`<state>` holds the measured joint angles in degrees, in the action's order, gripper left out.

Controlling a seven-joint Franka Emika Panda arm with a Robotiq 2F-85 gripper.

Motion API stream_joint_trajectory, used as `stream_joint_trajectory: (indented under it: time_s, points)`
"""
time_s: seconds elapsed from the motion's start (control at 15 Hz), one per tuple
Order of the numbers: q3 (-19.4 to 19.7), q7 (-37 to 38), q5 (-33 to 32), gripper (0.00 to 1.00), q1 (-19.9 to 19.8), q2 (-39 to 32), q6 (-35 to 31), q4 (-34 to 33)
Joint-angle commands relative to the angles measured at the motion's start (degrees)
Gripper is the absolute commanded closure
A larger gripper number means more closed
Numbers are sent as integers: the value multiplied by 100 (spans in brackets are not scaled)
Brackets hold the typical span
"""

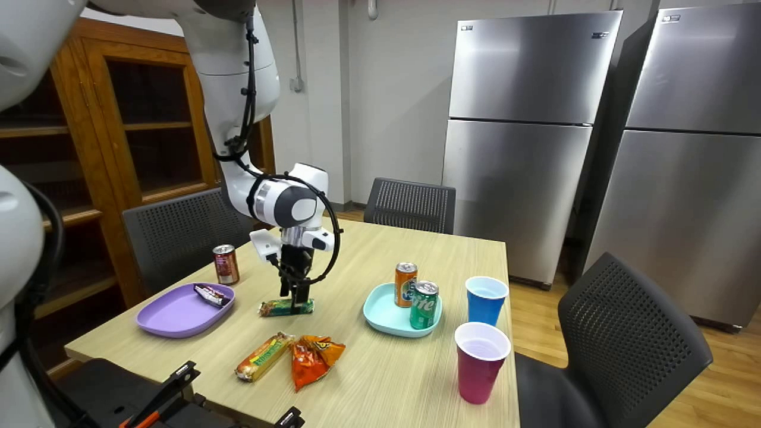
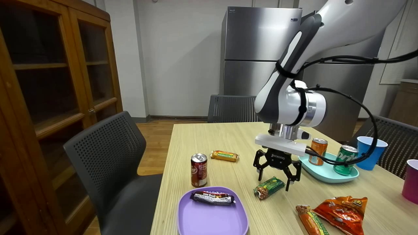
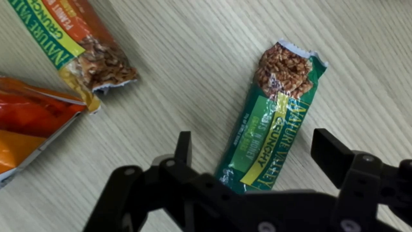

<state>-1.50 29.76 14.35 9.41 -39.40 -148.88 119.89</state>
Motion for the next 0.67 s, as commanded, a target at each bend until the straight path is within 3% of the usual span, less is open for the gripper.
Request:
stream_joint_trajectory:
  time_s: [0.0, 0.47, 0.6]
  points:
    - [50, 109, 92, 31, 131, -19, -84, -27]
    - [66, 110, 75, 85, 166, -12, -100, -17]
    - [72, 105, 70, 89, 168, 2, -139, 0]
